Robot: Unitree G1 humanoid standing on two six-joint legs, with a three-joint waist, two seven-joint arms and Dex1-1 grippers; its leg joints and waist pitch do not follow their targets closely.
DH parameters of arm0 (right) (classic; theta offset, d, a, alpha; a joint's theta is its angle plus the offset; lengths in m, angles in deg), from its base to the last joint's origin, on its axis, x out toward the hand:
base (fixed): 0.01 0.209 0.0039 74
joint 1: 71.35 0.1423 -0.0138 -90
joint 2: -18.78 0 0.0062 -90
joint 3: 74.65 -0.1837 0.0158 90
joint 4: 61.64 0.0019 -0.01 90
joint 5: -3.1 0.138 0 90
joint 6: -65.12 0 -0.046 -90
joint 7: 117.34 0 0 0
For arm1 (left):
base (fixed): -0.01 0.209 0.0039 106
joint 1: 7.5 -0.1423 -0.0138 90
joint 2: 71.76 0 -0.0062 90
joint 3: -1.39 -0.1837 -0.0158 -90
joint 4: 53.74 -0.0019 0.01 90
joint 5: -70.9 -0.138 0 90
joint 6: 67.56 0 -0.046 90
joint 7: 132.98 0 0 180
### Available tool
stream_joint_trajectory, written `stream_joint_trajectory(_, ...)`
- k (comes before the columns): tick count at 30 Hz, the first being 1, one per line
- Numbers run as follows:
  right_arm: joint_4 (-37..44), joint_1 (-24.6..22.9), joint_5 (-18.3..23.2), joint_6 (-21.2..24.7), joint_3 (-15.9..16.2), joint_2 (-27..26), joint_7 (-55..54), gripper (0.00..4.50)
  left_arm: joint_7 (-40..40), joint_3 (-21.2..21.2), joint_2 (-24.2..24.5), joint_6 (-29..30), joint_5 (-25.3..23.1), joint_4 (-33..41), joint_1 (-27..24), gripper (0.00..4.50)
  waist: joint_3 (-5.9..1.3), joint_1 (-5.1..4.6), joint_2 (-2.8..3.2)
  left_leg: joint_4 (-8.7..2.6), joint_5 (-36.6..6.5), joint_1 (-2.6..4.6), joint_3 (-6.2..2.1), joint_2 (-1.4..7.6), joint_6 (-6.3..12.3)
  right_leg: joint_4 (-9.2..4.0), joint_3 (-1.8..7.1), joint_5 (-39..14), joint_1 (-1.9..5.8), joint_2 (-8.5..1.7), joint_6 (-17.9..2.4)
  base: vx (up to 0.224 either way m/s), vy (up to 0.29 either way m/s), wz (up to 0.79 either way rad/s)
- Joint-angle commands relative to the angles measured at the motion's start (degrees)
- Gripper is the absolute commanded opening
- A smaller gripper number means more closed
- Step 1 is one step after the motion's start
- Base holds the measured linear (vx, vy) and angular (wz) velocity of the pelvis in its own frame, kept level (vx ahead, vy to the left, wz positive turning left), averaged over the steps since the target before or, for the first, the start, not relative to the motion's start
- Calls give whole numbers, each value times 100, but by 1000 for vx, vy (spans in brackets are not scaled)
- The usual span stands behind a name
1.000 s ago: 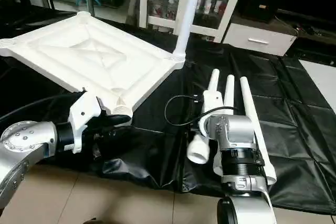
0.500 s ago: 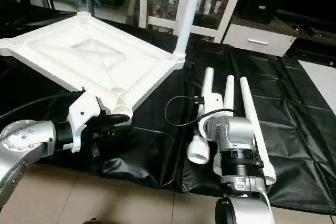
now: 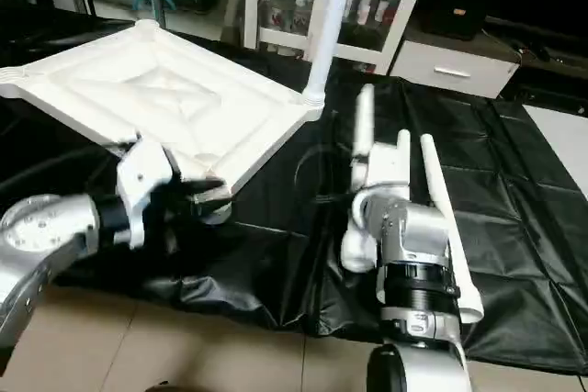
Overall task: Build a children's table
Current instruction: Pick table leg
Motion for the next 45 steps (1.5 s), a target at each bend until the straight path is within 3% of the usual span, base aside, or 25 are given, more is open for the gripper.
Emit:
stream_joint_trajectory(1, 390, 91, 113, -799, -138, -29, -25, 182, -295, 175, -181, -202, -65, -192, 244, 139, -365, -16, 130, -394, -888, -3, 72, -17, -454, -346, 237, -780, 276, -252, -352, 0, 0, 0)
stream_joint_trajectory(2, 501, 78, 131, -1101, -109, -51, 28, 182, -429, 273, -279, -216, -42, -275, 334, 139, -365, -19, 149, -393, -881, -17, 70, -16, -444, -339, 240, -706, 274, -255, -370, 0, 0, 0)
stream_joint_trajectory(3, 501, 78, 131, -1101, -109, -51, 28, 182, -429, 273, -279, -216, -42, -275, 334, 139, -365, -19, 149, -393, -881, -17, 70, -16, -444, -339, 240, -706, 274, -255, -370, 0, 0, 0)
stream_joint_trajectory(5, 990, 15, 212, -2044, 104, -99, 468, 182, -899, 805, -731, 50, 357, -520, 818, 173, -372, -22, 119, -377, -801, -32, 70, -22, -382, -319, 237, -503, 300, -250, -433, 0, 0, 0)
stream_joint_trajectory(7, 1315, -26, 270, -2426, 336, -94, 847, 182, -1170, 1094, -1037, 233, 649, -630, 1133, 178, -389, -10, 116, -358, -717, -39, 63, -24, -334, -303, 232, -368, 316, -250, -502, 0, 0, 0)
stream_joint_trajectory(11, 1842, -193, 462, -2865, 986, -22, 1838, 182, -1582, 1263, -1489, 527, 908, -774, 1530, 220, -383, -4, 105, -343, -613, -73, 54, -17, -189, -306, 227, -252, 332, -250, -511, 0, 0, 0)
stream_joint_trajectory(13, 2024, -303, 464, -3044, 1407, 112, 2284, 182, -1792, 1426, -1816, 639, 1218, -861, 1725, 226, -382, -9, 75, -327, -554, -84, 63, -18, -141, -304, 231, -185, 336, -244, -549, 0, 0, 0)
stream_joint_trajectory(14, 2097, -386, 470, -3101, 1661, 208, 2560, 182, -1908, 1534, -2011, 723, 1422, -917, 1848, 252, -383, 14, 79, -326, -534, -83, 58, -14, -116, -315, 230, -201, 333, -245, -585, 0, 0, 0)
stream_joint_trajectory(16, 2178, -512, 443, -3214, 1961, 331, 2872, 182, -2019, 1648, -2196, 830, 1587, -1006, 1997, 264, -377, 30, 57, -324, -581, -83, 55, -7, -110, -331, 226, -278, 333, -250, -606, 0, 0, 0)
stream_joint_trajectory(19, 2330, -669, 414, -3356, 2318, 493, 3279, 182, -2115, 1765, -2332, 924, 1687, -1131, 2129, 284, -384, 56, 76, -315, -588, -96, 36, 9, -121, -331, 218, -278, 334, -256, -593, 0, 0, 0)
stream_joint_trajectory(24, 2389, -775, 406, -3461, 2497, 636, 3549, 182, -2208, 2004, -2530, 1071, 2178, -1066, 2143, 308, -366, 49, 73, -317, -756, -107, 32, 13, -167, -354, 221, -541, 323, -273, -557, 0, 0, 0)
stream_joint_trajectory(25, 2405, -802, 389, -3513, 2557, 686, 3620, 182, -2258, 2043, -2563, 1092, 2241, -1074, 2146, 339, -366, 57, 75, -315, -826, -110, 28, 12, -177, -358, 219, -638, 325, -272, -535, 0, 0, 0)
stream_joint_trajectory(28, 2427, -854, 362, -3615, 2671, 769, 3722, 182, -2311, 2029, -2561, 1090, 2188, -1146, 2166, 356, -363, 55, 77, -322, -849, -118, 22, 13, -145, -388, 219, -776, 323, -272, -433, 0, 0, 0)
stream_joint_trajectory(32, 2406, -880, 304, -3659, 2719, 801, 3719, 181, -2399, 2063, -2578, 1261, 2290, -1188, 2204, 378, -368, 52, 95, -323, -854, -118, 16, 16, -175, -381, 217, -748, 317, -271, -444, 0, 0, 0)
stream_joint_trajectory(35, 2371, -881, 250, -3672, 2730, 823, 3701, 181, -2497, 2100, -2573, 1516, 2446, -1191, 2199, 361, -369, 45, 115, -319, -880, -111, 15, 10, -198, -374, 215, -693, 312, -261, -493, 0, 0, 0)
stream_joint_trajectory(39, 2331, -890, 208, -3729, 2756, 878, 3673, 181, -2575, 2079, -2537, 1880, 2650, -1136, 2088, 341, -377, 44, 99, -307, -790, -115, 18, 4, -191, -356, 213, -503, 325, -252, -549, 0, 0, 0)
stream_joint_trajectory(41, 2329, -893, 208, -3728, 2767, 879, 3684, 181, -2551, 2062, -2525, 1977, 2708, -1098, 2038, 303, -378, 39, 102, -304, -757, -118, 20, 3, -168, -353, 214, -484, 330, -257, -554, 0, 0, 0)
stream_joint_trajectory(45, 2321, -893, 183, -3742, 2800, 875, 3717, 181, -2664, 2173, -2560, 2085, 2858, -1096, 2042, 294, -369, 39, 96, -308, -830, -115, 22, 3, -165, -366, 212, -594, 326, -255, -558, 0, 0, 0)
